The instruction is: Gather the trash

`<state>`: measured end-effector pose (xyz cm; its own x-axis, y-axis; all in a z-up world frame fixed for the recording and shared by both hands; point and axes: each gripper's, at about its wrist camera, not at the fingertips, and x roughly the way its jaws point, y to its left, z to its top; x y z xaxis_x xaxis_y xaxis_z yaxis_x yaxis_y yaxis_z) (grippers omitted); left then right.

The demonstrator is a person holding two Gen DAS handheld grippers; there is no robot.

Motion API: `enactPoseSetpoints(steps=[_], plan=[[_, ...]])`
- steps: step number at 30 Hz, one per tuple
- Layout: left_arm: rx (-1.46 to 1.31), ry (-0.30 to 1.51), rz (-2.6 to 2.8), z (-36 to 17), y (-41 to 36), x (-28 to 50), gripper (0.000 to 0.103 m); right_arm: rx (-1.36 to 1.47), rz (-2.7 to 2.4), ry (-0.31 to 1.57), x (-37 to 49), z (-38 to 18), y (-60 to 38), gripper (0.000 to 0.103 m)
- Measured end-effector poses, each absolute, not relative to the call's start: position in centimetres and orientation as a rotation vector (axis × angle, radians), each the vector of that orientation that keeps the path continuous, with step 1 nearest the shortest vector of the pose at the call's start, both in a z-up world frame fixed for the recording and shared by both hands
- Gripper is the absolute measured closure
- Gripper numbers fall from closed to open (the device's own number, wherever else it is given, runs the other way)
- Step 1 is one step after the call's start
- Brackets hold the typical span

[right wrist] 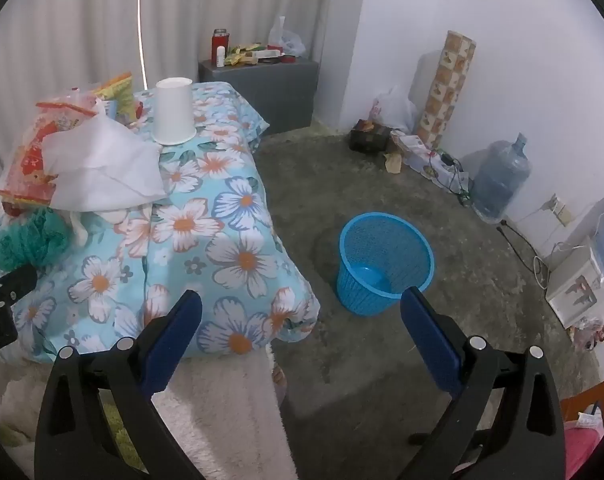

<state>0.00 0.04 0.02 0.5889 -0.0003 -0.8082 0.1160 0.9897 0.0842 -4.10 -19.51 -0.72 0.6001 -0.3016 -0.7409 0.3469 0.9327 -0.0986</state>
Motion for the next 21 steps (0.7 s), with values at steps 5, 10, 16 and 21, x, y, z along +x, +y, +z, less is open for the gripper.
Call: enactPoseSetpoints(steps=[5,10,16,21], plan=[[0.125,0.94,-0.069,0.28,0.41,-0.23,0.009,0.057,-0.378,0.846,-4.18,-0.71,-19.91,0.006],[0.138,0.944,-0.062,0.0,0.36,0.16,0.009,0.045,-0.377,0.845,-4.15,-0.57,-19.39,0.006],[0.138,0.944,-0.059,-0.08,0.47,0.16,0.009,0.044,-0.377,0.843,-4.22,-0.49,-19.37,0.006],[0.141,0.945,-0.061,-0.12,0.46,0.18,0.009,0.044,-0.374,0.842,-4.23,-0.47,-19.38,0.006]])
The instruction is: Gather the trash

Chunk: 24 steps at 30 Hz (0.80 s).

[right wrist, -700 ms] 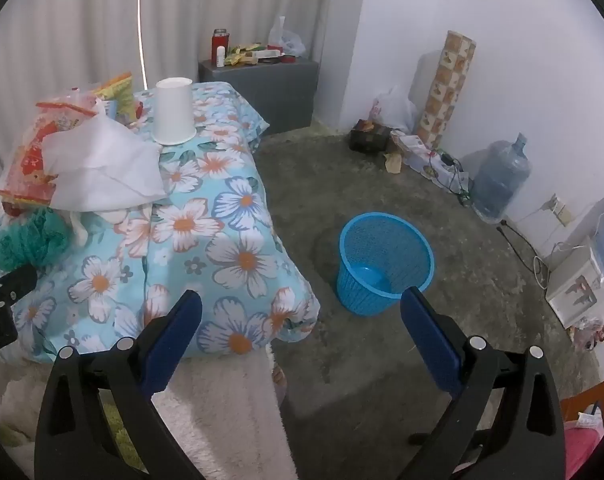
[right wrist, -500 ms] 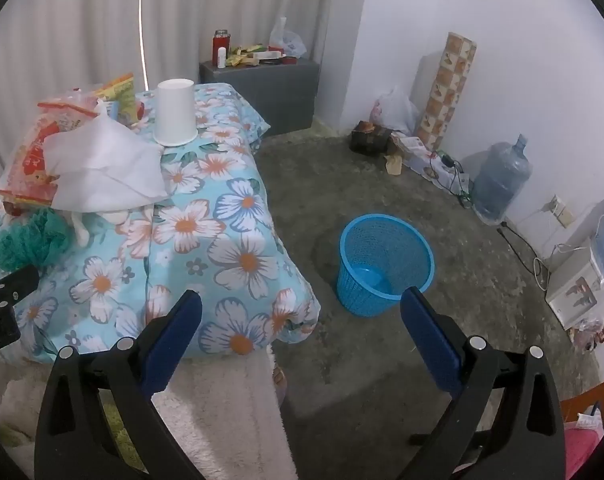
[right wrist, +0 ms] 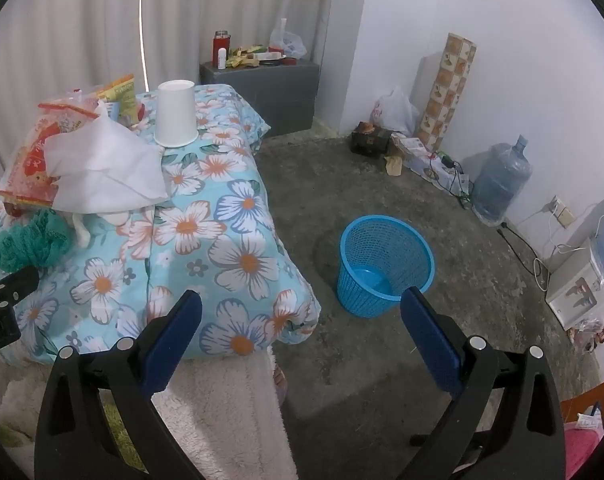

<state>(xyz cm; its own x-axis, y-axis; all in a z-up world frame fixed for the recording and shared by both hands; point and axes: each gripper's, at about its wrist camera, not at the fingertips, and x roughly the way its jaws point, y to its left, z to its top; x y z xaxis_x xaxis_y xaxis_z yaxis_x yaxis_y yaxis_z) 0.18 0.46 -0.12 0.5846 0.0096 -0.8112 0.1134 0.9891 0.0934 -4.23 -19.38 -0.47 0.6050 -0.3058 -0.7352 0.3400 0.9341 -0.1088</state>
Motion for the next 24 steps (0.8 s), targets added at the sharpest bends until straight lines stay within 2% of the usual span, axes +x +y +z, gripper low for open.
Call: enactPoseSetpoints(steps=[24], plan=[[0.139,0.945,-0.054,-0.28,0.74,0.12,0.009,0.042,-0.361,0.837,-4.25,-0.4,-19.41,0.006]])
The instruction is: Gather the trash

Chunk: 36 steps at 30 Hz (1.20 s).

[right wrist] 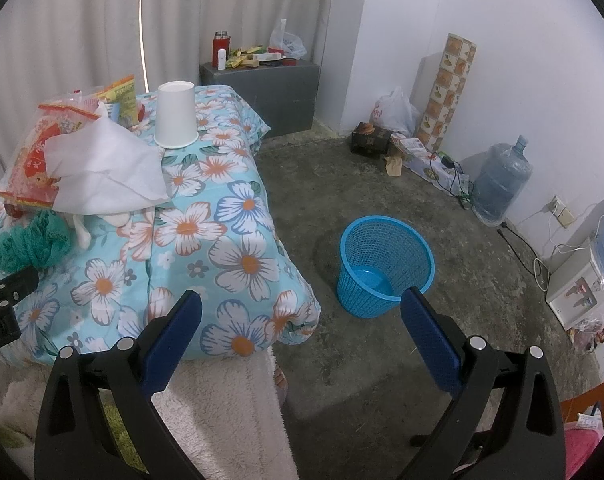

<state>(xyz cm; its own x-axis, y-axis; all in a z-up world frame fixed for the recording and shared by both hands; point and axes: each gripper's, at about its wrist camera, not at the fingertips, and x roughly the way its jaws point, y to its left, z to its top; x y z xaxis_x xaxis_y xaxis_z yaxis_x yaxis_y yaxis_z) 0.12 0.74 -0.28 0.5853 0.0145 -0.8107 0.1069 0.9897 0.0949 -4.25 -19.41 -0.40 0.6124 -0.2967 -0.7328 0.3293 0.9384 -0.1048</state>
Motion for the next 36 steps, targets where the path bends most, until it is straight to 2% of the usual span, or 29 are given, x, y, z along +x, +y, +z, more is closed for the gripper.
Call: enactPoseSetpoints(steps=[36], plan=[[0.142,0.946,-0.053,-0.26,1.03,0.16,0.009,0.04,-0.348,0.834,-4.29,-0.41,-19.38,0.006]])
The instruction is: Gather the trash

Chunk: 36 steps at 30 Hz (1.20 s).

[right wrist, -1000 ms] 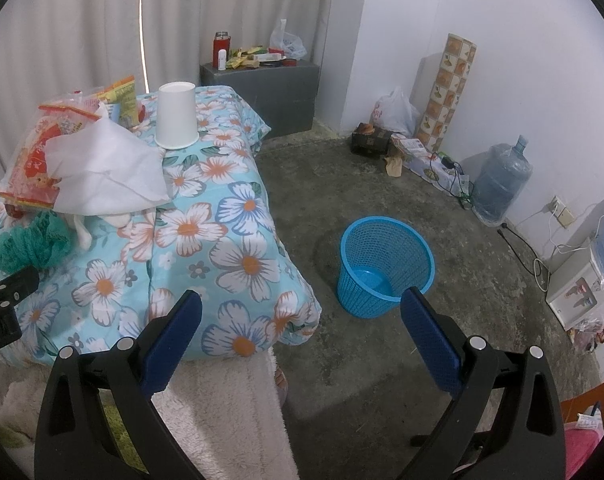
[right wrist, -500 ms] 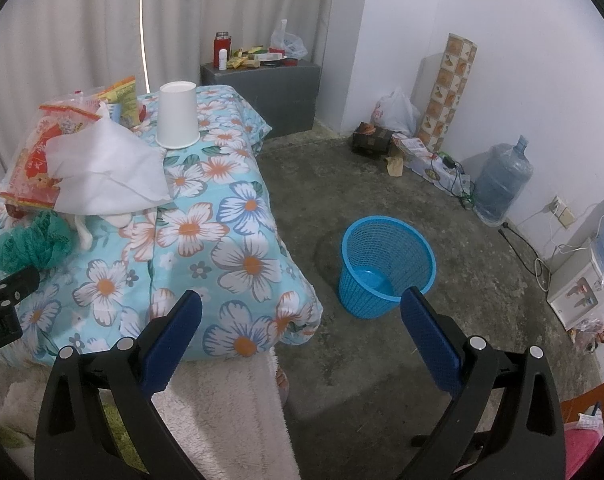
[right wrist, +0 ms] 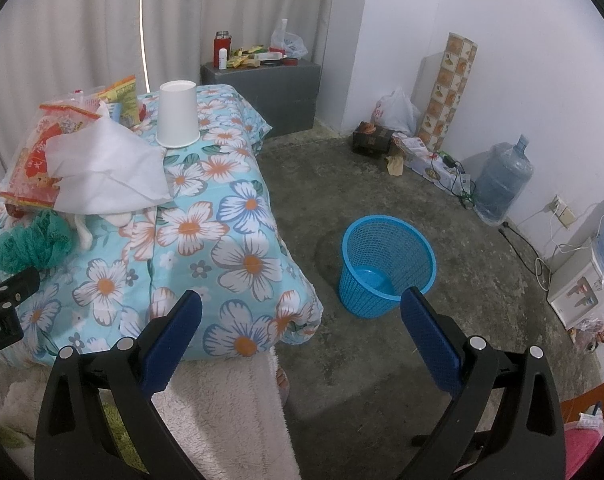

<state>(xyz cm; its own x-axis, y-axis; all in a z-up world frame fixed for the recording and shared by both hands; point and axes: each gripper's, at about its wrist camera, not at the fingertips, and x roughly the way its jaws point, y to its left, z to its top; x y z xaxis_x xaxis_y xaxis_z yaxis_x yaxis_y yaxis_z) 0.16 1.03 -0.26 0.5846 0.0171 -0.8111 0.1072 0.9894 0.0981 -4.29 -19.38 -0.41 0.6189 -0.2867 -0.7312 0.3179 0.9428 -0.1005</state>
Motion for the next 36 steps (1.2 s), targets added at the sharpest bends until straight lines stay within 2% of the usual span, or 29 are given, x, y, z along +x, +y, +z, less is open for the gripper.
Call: enactPoseSetpoints(steps=[9,17,27,28,34,36], plan=[[0.147,0.913,-0.066,-0.1,1.6,0.2,0.009,0.05,-0.348,0.815,-4.0,-0.3,-19.3,0.006],[0.116,0.855,-0.067,1.0,4.0,1.7,0.009,0.05,-0.261,0.66,-2.3,1.9,-18.2,0.006],[0.086,0.777,-0.174,0.9,8.1,3.8,0.009,0.052,-0.063,0.561,2.2,3.8,-13.6,0.006],[0.061,0.765,-0.197,0.8,8.8,3.9,0.009,0.041,-0.038,0.551,2.7,3.9,-12.8,0.007],[-0.096,0.726,-0.267,0.5,12.1,4.7,0.009,-0.089,0.138,0.564,5.9,3.9,-7.9,0.032],[-0.11,0.738,-0.267,0.2,12.7,5.0,0.009,-0.138,0.198,0.592,7.0,3.4,-6.3,0.034]])
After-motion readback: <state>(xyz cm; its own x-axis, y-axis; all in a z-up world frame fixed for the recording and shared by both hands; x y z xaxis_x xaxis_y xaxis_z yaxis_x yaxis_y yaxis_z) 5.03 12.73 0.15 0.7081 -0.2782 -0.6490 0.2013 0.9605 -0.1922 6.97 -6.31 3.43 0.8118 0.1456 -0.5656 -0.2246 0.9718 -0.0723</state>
